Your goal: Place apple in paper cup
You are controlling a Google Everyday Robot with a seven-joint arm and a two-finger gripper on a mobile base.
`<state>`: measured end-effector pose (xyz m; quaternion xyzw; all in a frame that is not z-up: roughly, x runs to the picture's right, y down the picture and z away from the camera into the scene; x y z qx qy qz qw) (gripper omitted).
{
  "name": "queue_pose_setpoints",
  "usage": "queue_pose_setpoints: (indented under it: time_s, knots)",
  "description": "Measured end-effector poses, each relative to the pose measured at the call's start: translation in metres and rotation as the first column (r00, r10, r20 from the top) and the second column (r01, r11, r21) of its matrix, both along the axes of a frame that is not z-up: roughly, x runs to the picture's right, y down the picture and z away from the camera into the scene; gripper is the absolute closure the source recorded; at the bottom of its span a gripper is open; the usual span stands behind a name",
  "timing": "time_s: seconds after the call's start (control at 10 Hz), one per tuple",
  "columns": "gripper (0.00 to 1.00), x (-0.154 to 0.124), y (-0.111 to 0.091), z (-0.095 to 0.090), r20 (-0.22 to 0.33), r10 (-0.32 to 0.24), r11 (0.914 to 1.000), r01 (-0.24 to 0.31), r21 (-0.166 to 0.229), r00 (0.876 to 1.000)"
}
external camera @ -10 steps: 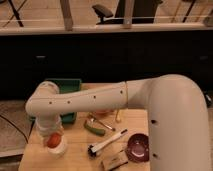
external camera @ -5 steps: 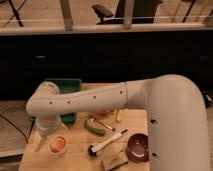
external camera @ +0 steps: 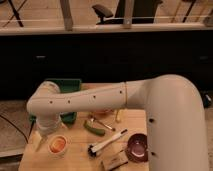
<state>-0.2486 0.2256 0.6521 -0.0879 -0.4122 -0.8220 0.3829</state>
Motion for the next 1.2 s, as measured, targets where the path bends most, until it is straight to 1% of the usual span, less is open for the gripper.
queue_pose_setpoints:
  time_s: [0.2, 1.2]
  knots:
    - [0.20, -0.0010, 0.0011, 0.0009, -0.004, -0.007, 1.0000, 0.007, -0.005, 1.000]
    - [0.20, -0.0005, 0.0009, 0.0010, -0.006, -0.007, 1.0000, 0.007, -0.005, 1.000]
